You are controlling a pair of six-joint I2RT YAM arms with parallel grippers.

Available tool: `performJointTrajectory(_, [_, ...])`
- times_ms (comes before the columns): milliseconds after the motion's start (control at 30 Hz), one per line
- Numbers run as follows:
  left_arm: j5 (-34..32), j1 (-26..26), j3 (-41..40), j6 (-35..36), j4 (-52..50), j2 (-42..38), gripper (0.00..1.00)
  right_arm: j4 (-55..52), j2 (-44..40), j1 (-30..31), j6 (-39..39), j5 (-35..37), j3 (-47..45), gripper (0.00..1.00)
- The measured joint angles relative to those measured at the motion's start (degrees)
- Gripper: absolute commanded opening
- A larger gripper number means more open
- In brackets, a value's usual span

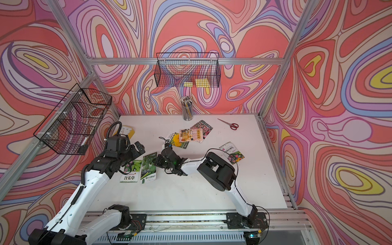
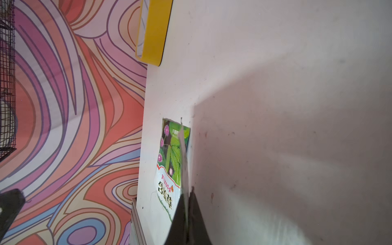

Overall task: Arrange the seed packets in a row
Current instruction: Place the seed packet at the center of the board, then pick up the seed packet from the center of the board.

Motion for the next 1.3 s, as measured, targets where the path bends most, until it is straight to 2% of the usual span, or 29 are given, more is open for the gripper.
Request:
performJointTrajectory(467, [0.0,0.0,-1.2,-0.7,0.4,0.0,0.99,-5.4,4.4,0.7,2.8,1.9,4.8,0.02])
performJointTrajectory(500, [0.0,0.0,-1.2,-0.7,0.4,0.0,0.99,-5.7,4.5,0.7,2.8,1.9,5.2,0.14])
performJointTrajectory(533, [0.0,0.0,-1.2,-0.7,0.5,0.0,0.99,-5.9,4.6,0.7,2.9,1.9,5.5,0.33])
performJointTrajectory(567, [0.0,0.0,-1.2,-0.8,0.5,0.0,0.99,-6.4,4.7,0.7,2.8,1.8,5.9,0.43])
performJointTrajectory(700, [0.1,0.0,-1.4,-0.9,0.9,0.1,0.99,-6.9,4.7,0.8,2.9,1.6,6.8,0.65])
performJointTrajectory(833, [0.4,0.0,-1.6,-0.9,1.2,0.3,0.99,-7.6,4.3,0.8,2.1,1.9,7.6,0.81])
performJointTrajectory(933, [1.0,0.0,-1.6,-0.9,1.8,0.9,0.99,-10.9,2.4,0.9,0.8,3.9,7.4,0.91])
performJointTrajectory(1133, [6.3,0.1,-2.4,-0.9,6.0,4.8,0.99,-23.3,-5.9,-0.1,-7.0,10.5,4.2,0.98])
performJointTrajectory(1233, [11.4,0.0,-3.2,-1.4,11.6,10.6,0.99,-27.1,-10.6,-3.2,-11.6,10.9,3.4,0.98])
performJointTrajectory(1300, [15.0,0.0,-3.4,-1.6,16.3,15.5,0.99,-28.0,-12.7,-7.8,-14.1,9.2,3.3,0.98])
